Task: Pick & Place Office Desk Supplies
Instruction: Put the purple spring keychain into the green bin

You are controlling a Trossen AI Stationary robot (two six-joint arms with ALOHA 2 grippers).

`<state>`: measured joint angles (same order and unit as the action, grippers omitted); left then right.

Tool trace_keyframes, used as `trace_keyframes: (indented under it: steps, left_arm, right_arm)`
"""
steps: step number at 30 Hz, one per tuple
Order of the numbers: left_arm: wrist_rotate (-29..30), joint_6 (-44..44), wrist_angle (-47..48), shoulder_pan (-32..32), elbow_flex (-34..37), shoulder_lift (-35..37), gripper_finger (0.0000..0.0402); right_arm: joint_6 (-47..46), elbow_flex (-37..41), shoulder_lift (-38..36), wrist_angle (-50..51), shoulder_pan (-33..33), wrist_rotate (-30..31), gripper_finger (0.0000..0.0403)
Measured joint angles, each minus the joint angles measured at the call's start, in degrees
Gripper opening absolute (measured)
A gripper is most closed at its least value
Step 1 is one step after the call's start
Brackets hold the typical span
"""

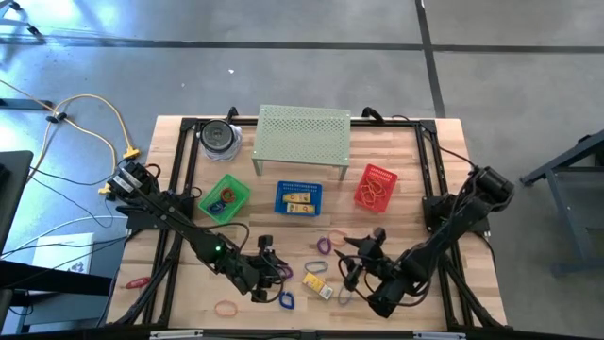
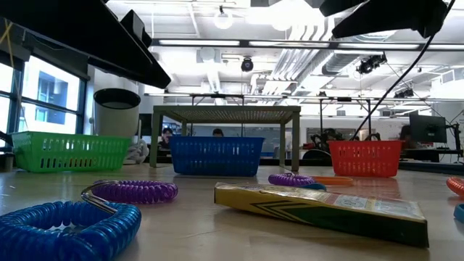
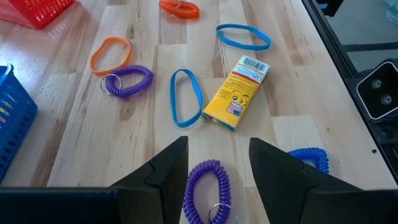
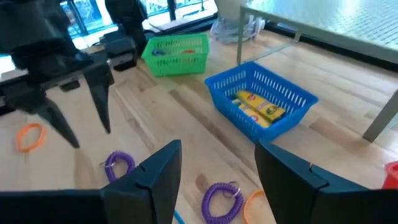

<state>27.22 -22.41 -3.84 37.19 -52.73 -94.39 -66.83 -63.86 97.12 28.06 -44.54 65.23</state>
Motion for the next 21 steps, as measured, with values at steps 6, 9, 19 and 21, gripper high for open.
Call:
trace_keyframes:
  steps: [6,9,19,21]
  left_arm:
    - [-0.2,-0.3,0.0,0.0,0.0,0.0,0.0165]
    - [-1.2,-0.4,0.1,0.0,0.0,0.0,0.0165]
    - [-1.6,1.2,1.6,0.0,0.0,-3.0,0.0165]
    - [-1.6,1.1,1.5,0.0,0.0,-3.3,0.0165]
  right_arm:
    - [5.4,0.0,1.3,-4.7,0.9,-1.7,0.0193]
    - [9.8,0.0,1.8,-7.9,1.1,-2.4,0.0193]
    - [19.0,0.0,1.7,-15.1,0.7,-2.8,0.0193]
    - [19.1,0.0,1.7,-15.0,0.7,-2.8,0.0193]
